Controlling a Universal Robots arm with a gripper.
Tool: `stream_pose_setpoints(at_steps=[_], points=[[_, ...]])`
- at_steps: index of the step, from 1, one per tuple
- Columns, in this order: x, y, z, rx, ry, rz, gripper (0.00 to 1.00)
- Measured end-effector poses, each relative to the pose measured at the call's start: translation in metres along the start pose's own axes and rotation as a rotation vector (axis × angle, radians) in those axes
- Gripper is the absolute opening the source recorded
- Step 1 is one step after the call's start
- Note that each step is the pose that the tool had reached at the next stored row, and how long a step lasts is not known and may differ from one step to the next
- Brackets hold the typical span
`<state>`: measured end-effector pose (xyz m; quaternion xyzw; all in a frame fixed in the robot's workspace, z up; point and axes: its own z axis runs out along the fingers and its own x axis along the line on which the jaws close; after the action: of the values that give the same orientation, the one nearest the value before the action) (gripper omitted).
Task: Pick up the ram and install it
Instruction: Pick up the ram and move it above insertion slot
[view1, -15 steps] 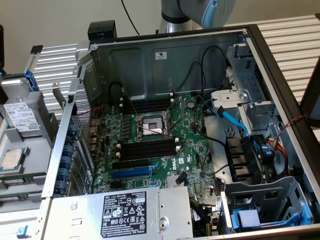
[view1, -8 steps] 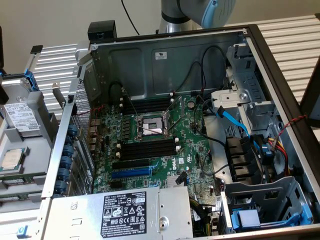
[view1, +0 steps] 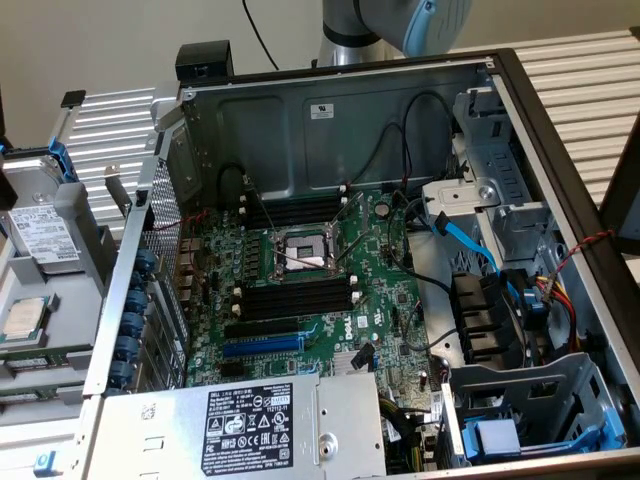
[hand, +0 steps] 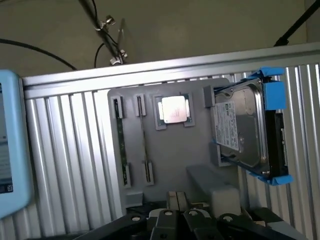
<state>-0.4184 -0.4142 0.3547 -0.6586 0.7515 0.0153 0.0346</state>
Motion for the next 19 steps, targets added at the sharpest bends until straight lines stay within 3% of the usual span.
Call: stream_pose_setpoints(at_steps=[4,15,19], points=[[0.0001,0.0,0.0009,-0.0034,-0.0009,-0.045,0.11],[0.0001,0.0,0.001,-0.0037,-0.0011,-0.049,0.11],[0.0001,0.0,0.0012,-0.0063,-0.0014,-0.061,0.11]])
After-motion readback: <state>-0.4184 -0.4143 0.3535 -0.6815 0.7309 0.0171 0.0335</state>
